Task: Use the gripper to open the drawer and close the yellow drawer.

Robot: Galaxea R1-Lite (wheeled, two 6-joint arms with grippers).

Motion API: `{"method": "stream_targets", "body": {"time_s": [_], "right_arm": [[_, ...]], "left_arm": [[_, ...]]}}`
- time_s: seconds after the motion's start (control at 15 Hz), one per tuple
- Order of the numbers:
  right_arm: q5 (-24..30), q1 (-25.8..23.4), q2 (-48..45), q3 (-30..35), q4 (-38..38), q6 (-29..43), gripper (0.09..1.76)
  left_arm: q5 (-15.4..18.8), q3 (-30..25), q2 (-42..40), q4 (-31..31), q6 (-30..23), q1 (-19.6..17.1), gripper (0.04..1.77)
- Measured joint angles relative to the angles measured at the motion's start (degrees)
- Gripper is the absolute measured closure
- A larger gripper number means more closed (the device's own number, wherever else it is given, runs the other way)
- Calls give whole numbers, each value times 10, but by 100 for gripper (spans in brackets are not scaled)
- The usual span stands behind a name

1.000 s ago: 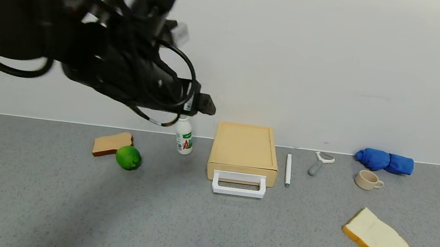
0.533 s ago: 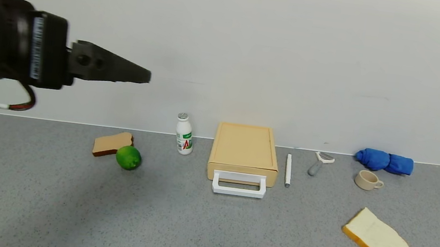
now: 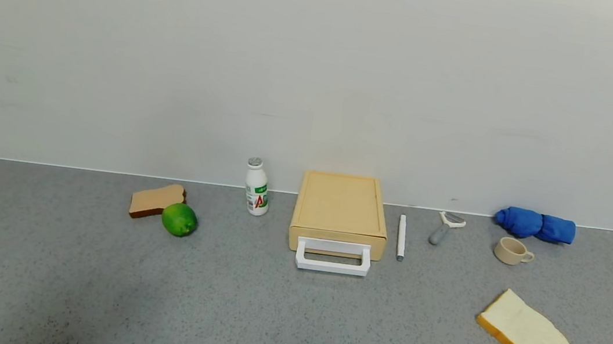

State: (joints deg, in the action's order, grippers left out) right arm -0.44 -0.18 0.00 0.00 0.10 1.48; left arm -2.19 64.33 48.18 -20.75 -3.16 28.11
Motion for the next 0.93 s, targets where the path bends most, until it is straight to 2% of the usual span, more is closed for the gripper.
{"method": "stream_targets", "body": {"time_s": [0.2,0.4,0.53,0.67,0.93], "right_arm": [[0,0,0,0,0,0,14],[0,0,0,0,0,0,14],[0,0,0,0,0,0,14],[0,0,0,0,0,0,14],[0,0,0,0,0,0,14]], "left_arm": [[-37,-54,-95,-2,10,-5,9],[-57,-111,-176,-4,31,-36,9],[-79,-141,-233,-4,43,-79,9],[-96,-144,-264,-12,45,-113,9],[-106,-139,-302,-28,43,-187,9]]}}
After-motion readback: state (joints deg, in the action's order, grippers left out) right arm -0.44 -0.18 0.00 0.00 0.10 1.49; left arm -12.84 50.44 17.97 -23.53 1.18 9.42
